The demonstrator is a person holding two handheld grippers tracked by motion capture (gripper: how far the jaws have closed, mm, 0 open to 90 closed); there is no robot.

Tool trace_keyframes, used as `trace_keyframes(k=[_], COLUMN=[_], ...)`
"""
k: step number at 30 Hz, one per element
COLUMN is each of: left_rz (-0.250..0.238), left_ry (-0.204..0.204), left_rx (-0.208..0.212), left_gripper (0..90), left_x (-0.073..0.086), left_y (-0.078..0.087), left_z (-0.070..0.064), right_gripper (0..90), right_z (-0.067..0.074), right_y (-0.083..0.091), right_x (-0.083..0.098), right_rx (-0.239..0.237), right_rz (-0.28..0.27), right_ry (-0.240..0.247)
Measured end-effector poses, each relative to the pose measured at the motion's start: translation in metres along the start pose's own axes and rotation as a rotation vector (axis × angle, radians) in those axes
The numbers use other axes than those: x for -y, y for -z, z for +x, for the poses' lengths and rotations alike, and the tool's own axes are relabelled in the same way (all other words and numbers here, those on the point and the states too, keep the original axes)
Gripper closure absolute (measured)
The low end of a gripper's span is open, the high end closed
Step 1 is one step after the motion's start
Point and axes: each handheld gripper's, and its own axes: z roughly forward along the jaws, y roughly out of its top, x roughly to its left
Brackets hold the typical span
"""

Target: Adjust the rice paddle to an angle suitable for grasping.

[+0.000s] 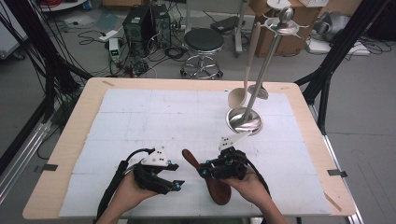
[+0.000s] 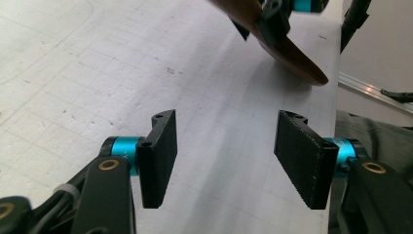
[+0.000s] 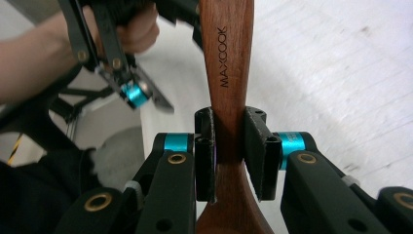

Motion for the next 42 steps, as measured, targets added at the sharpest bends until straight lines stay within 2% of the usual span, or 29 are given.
trace_keyframes(k=[7, 16, 28, 32, 38, 42], left_rz=[-0.012, -0.022, -0.021, -0.017, -0.009, 0.001], left_ry=[-0.001, -0.006, 0.003, 0.003, 0.0, -0.002], left_rx=[0.0, 0.007, 0.025, 0.032, 0.045, 0.038], left_gripper=[40.0, 39.8, 43.1, 46.6, 58.0, 61.8], left_x=[-0.001, -0.003, -0.004, -0.005, -0.004, -0.004], left_y=[-0.001, -0.004, -0.009, -0.011, -0.011, -0.011], left_z=[-0.002, -0.005, -0.007, -0.007, -0.008, -0.007], right_gripper=[76.7, 76.9, 77.0, 76.9, 77.0, 76.9], right_z=[0.002, 0.009, 0.017, 0.02, 0.023, 0.025], right_y=[0.004, -0.001, -0.012, -0.015, -0.016, -0.015], right_x=[-0.007, -0.016, -0.022, -0.023, -0.023, -0.023], right_rx=[0.033, 0.066, 0.087, 0.091, 0.092, 0.102], right_rz=[-0.083, -0.166, -0.209, -0.221, -0.222, -0.221], right_ry=[-0.008, 0.016, 0.012, 0.012, 0.022, 0.029])
